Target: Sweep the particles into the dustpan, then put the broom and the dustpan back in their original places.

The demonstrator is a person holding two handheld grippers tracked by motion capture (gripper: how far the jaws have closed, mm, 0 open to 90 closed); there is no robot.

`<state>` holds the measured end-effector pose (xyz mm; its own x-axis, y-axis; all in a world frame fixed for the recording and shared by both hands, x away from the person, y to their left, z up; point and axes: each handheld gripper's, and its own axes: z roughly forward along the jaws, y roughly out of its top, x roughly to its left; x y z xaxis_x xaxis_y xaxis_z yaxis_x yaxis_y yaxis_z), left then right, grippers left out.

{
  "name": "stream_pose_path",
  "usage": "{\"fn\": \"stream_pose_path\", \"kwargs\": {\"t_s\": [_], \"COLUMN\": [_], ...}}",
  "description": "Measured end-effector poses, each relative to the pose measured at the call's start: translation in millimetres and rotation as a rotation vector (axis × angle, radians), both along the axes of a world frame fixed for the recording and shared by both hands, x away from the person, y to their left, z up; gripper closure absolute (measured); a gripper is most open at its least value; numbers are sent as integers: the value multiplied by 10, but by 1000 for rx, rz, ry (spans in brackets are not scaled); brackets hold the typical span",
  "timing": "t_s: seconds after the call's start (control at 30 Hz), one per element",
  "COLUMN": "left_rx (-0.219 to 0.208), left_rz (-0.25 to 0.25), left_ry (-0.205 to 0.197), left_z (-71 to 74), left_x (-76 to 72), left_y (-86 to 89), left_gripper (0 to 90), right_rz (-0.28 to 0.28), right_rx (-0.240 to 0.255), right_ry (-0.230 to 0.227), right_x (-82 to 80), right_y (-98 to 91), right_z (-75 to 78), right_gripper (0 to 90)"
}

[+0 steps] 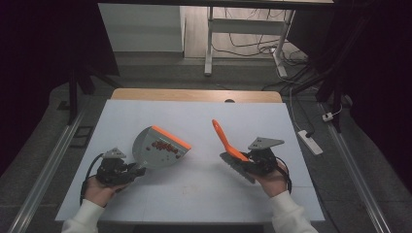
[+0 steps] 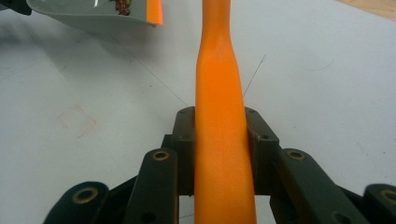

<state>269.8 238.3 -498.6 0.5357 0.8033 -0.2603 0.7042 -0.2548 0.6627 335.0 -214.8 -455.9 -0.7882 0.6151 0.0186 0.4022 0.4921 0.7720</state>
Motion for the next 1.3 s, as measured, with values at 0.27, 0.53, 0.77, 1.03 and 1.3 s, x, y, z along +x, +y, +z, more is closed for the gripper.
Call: {"fn": "stream_pose_path", "kwargs": {"t_s": [0.27,0.53,0.77,1.03,1.3], "left_rx": [-20,-25,-24,-19,-8], "left_rz": [36,70,112,161,212], "left_ry": [-2,9,12,16,18], "left_z": [2,-26,-45,-77,-111], "left_x": [-60,-97,-125,-164,-206], "left_y": [15,15,38,61,114], "left_gripper": [612,612,612,611,611], "right_rz": [1,0,-8,-19,-17], "right_rx": [0,6,17,22,29], "right_ry": [10,20,22,29,37], "right_x": [-28,-53,-93,-119,-145], "right_y": [-60,-106,-160,-220,-228], "right_z": [-23,-47,-52,-74,-83], "right_gripper": [703,703,703,703,703]}}
